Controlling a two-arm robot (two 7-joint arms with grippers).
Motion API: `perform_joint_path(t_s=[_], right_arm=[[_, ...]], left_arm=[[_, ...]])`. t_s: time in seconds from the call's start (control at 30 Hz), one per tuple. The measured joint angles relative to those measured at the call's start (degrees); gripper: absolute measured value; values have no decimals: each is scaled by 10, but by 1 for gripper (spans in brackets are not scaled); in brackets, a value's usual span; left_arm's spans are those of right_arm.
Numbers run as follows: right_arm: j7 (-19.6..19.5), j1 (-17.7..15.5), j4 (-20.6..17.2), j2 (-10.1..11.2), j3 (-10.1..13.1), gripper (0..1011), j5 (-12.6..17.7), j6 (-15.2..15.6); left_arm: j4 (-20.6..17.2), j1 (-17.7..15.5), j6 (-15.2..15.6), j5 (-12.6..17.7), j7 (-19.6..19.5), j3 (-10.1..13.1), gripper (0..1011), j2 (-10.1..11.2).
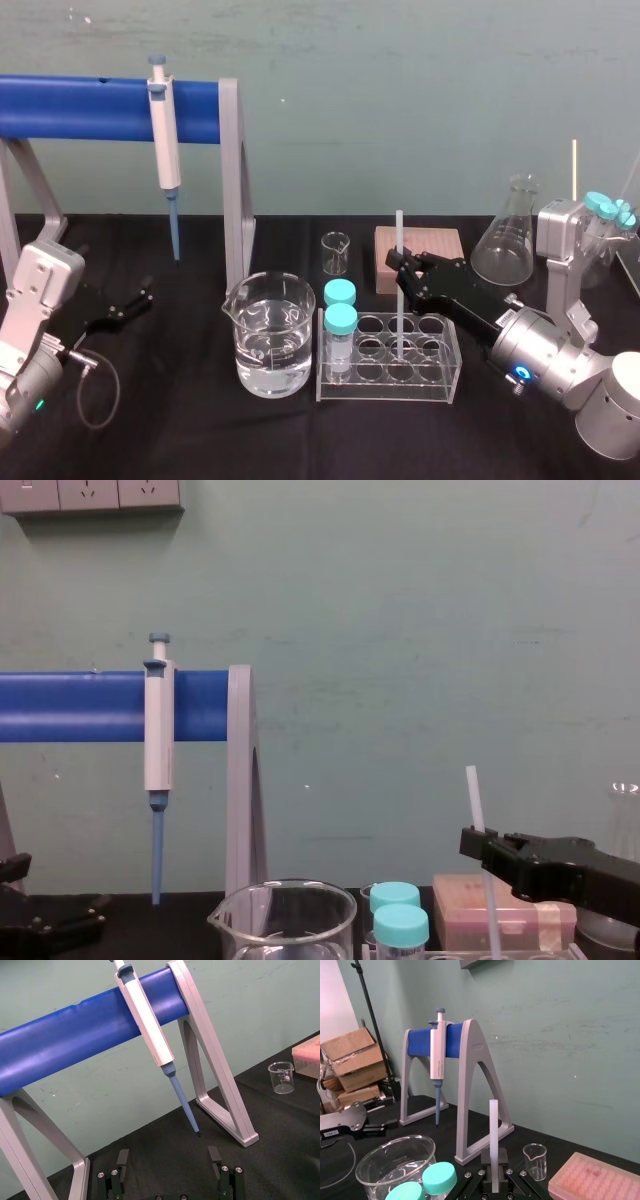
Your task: Pick up the stirring rod with one hand, then place it down.
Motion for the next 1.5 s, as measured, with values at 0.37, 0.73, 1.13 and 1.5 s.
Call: perform_joint_path(t_s=[0.37, 0.73, 1.13, 1.5], right_arm=[[-7, -1, 2, -1, 1, 67, -10, 5], [-7, -1, 2, -1, 0, 103, -9, 6], [-6, -1, 2, -1, 0, 453, -9, 6], [-6, -1, 2, -1, 0, 811, -8, 6]], left_arm=[[0, 0, 0, 0, 0, 0, 1000, 0], [0, 0, 0, 0, 0, 0, 1000, 0], [0, 0, 0, 0, 0, 0, 1000, 0], [0, 0, 0, 0, 0, 0, 1000, 0]])
